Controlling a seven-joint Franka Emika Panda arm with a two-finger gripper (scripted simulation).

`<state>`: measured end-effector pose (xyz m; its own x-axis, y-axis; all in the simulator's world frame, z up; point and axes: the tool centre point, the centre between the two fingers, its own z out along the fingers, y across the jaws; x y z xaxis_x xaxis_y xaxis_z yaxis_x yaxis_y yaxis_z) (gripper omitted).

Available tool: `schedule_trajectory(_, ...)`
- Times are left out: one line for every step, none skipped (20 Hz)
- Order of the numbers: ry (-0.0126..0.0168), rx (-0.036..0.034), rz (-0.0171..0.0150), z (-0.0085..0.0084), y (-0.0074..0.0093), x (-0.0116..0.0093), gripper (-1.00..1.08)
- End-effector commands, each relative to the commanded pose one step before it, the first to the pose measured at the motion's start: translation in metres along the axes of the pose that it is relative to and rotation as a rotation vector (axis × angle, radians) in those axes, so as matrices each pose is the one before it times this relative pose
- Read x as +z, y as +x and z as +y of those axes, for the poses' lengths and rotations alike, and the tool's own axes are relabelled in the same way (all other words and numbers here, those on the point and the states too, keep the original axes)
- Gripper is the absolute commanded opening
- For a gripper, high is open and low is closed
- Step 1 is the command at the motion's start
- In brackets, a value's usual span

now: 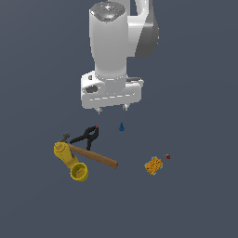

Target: Pick up a designated object from a clutter of objects.

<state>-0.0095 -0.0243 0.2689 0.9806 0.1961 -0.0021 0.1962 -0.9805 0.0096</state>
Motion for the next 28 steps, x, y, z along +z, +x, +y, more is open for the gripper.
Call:
schedule_trajectory(-0.00308,-0.07015,-0.00118,-0.0021,-0.00224,0.0118,1.0)
schedule_trajectory(-0.00109,-0.02827,-0.00046,-0.00097,-0.00092,0.00469,1.0)
schedule_trajectory(-0.00102,-0.0283,-0.00046,-0.00103,-0.00094,0.00466,1.0)
schedule_trajectory(-0.00094,-0.02833,-0.00046,-0.00109,-0.00096,0.00463,1.0)
schedule_trajectory(-0.00087,-0.02837,-0.00045,-0.00115,-0.00097,0.00461,1.0)
schedule_trajectory(-0.0008,-0.02841,-0.00044,-0.00122,-0.00098,0.00458,1.0)
schedule_trajectory(-0.00072,-0.02844,-0.00042,-0.00128,-0.00098,0.00455,1.0)
schedule_trajectory(-0.00065,-0.02846,-0.0004,-0.00134,-0.00099,0.00452,1.0)
schedule_trajectory(-0.00058,-0.0285,-0.00038,-0.00142,-0.00099,0.00449,1.0)
schedule_trajectory(-0.00051,-0.02852,-0.00036,-0.00148,-0.00099,0.00446,1.0)
schedule_trajectory(-0.00045,-0.02856,-0.00033,-0.00155,-0.00098,0.00443,1.0)
schedule_trajectory(-0.00038,-0.02859,-0.00029,-0.00162,-0.00097,0.00439,1.0)
schedule_trajectory(-0.00031,-0.02861,-0.00025,-0.00169,-0.00096,0.00436,1.0)
schedule_trajectory(-0.00025,-0.02864,-0.00021,-0.00176,-0.00094,0.00433,1.0)
schedule_trajectory(-0.00019,-0.02866,-0.00017,-0.00183,-0.00092,0.00429,1.0)
schedule_trajectory(-0.00013,-0.0287,-0.00012,-0.0019,-0.00089,0.00425,1.0)
schedule_trajectory(-0.00008,-0.02871,-0.00007,-0.00197,-0.00087,0.00422,1.0)
schedule_trajectory(-0.00002,-0.02873,-0.00001,-0.00203,-0.00084,0.00418,1.0)
schedule_trajectory(0.00003,-0.02876,0.00004,-0.0021,-0.0008,0.00414,1.0)
schedule_trajectory(0.00007,-0.02877,0.00011,-0.00217,-0.00077,0.00411,1.0)
schedule_trajectory(0.00012,-0.0288,0.00017,-0.00224,-0.00073,0.00407,1.0)
schedule_trajectory(0.00016,-0.02881,0.00024,-0.0023,-0.00069,0.00403,1.0)
schedule_trajectory(0.0002,-0.02884,0.00031,-0.00237,-0.00064,0.00399,1.0)
schedule_trajectory(0.00023,-0.02884,0.00038,-0.00243,-0.00059,0.00395,1.0)
schedule_trajectory(0.00026,-0.02887,0.00045,-0.00249,-0.00053,0.00391,1.0)
schedule_trajectory(0.00029,-0.02888,0.00053,-0.00255,-0.00048,0.00387,1.0)
schedule_trajectory(0.00031,-0.0289,0.00061,-0.00261,-0.00042,0.00382,1.0)
schedule_trajectory(0.00033,-0.02891,0.00069,-0.00266,-0.00035,0.00378,1.0)
